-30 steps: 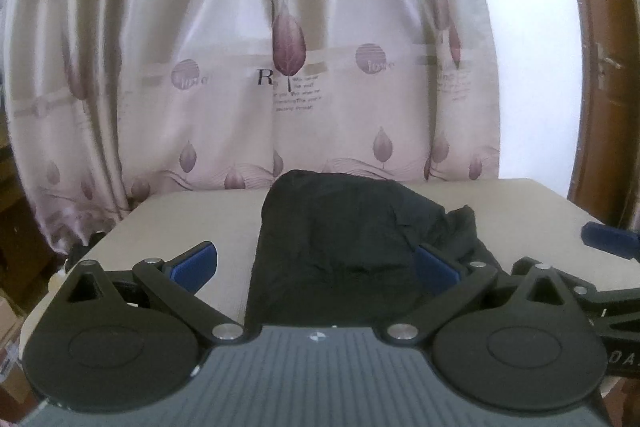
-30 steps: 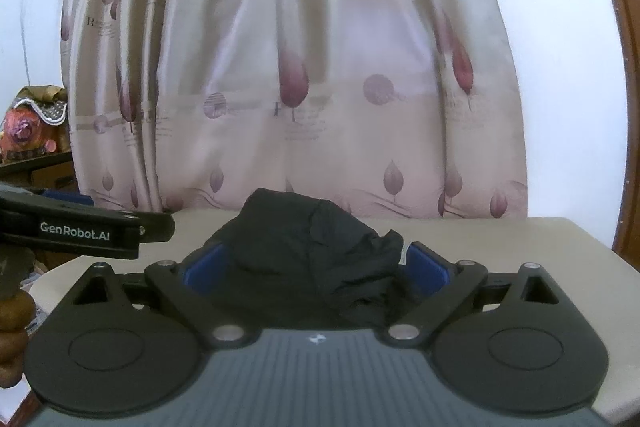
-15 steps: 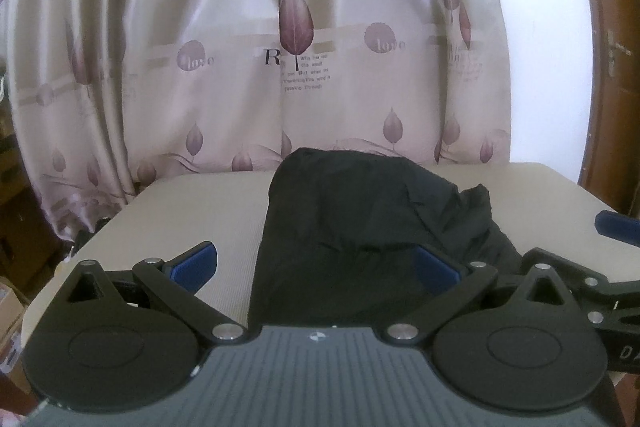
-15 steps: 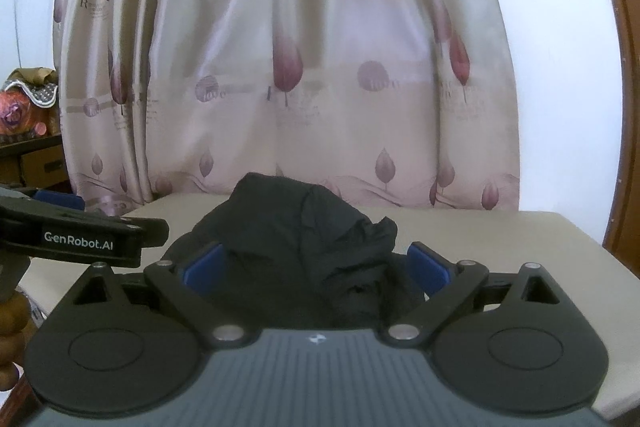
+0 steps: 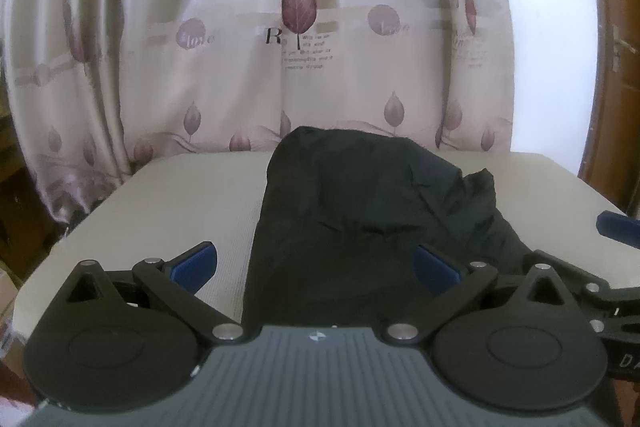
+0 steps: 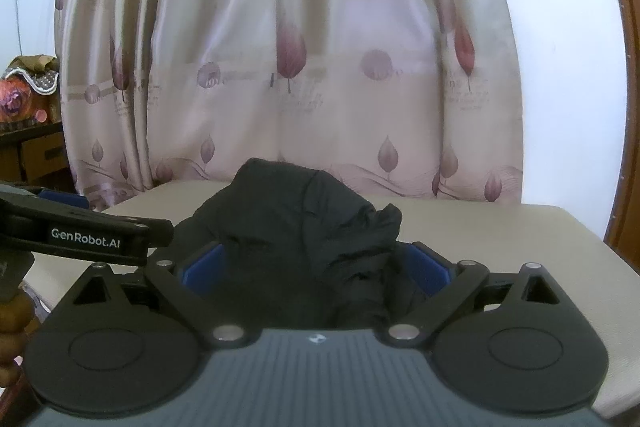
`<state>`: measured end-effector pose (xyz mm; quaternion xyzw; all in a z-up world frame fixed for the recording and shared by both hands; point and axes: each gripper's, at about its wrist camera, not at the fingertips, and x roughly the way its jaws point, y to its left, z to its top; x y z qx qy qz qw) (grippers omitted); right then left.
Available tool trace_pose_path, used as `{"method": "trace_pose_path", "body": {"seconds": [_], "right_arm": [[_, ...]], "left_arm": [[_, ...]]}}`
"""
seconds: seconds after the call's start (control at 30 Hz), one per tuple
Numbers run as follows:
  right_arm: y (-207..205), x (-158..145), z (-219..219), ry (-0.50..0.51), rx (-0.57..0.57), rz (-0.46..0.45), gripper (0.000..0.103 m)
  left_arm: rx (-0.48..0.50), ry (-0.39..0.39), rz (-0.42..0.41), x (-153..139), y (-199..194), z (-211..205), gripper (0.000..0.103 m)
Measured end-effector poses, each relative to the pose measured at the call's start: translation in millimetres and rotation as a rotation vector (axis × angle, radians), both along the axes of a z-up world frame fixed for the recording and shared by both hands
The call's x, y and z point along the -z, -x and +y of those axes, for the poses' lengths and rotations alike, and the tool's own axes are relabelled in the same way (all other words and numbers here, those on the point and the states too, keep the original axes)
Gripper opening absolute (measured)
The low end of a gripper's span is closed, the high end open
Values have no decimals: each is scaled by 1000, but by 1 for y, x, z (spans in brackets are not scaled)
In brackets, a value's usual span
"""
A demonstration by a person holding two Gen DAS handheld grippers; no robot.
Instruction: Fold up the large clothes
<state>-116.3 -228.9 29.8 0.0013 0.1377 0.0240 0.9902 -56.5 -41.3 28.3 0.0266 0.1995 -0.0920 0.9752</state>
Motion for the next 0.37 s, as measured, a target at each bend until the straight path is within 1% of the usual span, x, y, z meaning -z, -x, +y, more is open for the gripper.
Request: {"method": "trace_pose_path", "body": {"seconds": [0.1, 0.3, 0.37], "right_arm": [[0, 1, 0, -4, 1, 7, 99], [-1, 1, -1, 2, 3, 7, 99], [-1, 2, -1, 5, 9, 6, 99]], "left_arm": [[-26, -11, -13, 4, 0, -1, 103], [-45, 4, -1, 8, -3, 2, 103], [-55, -6, -11, 7, -2, 3, 103]]}}
